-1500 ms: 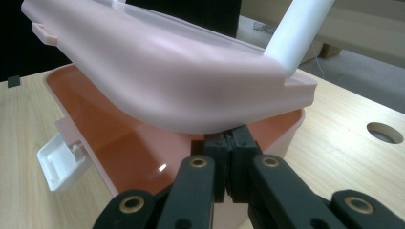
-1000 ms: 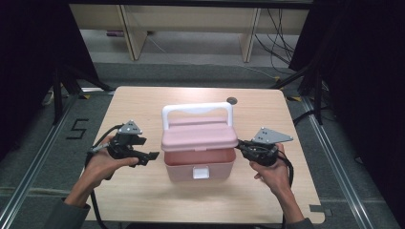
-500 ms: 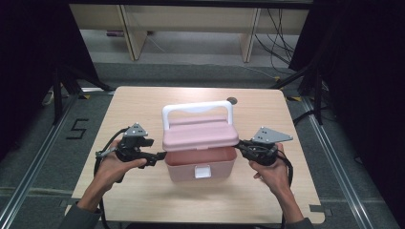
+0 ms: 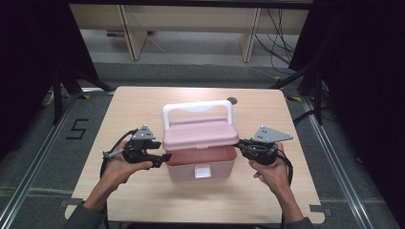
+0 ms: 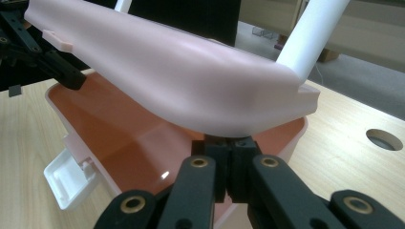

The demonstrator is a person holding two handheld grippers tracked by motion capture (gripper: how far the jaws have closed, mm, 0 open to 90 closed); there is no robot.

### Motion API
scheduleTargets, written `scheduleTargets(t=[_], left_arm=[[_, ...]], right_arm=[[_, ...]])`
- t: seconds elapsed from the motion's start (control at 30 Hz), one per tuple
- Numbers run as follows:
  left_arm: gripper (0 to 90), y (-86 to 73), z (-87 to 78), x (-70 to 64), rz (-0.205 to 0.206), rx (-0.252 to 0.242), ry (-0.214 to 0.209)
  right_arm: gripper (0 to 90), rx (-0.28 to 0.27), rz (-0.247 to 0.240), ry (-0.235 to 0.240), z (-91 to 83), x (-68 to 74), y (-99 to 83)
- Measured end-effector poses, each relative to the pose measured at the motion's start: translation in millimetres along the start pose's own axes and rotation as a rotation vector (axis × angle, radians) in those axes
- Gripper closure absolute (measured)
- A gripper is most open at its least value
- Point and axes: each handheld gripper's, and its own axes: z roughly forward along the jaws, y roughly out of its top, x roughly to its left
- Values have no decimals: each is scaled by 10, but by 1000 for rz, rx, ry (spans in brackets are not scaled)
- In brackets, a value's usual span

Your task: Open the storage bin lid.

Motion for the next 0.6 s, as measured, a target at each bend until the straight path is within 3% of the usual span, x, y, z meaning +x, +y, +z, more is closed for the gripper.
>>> scheduleTargets(t=[0.27, 0.3, 0.4, 0.43, 0.6], left_arm=[[566, -4, -27, -4, 41, -26, -4], [570, -4, -28, -1, 43, -26, -4], [578, -7, -31, 17, 47, -25, 0], [582, -7, -31, 22, 43, -27, 3], [585, 5, -30, 29, 55, -16, 26]], right_arm=[[900, 9, 3, -5, -6, 0, 27], [900, 1, -16, -4, -2, -6, 36], [900, -1, 7, -11, -1, 20, 51], [900, -13, -27, -10, 4, -7, 64], [900, -7, -24, -5, 23, -1, 111]])
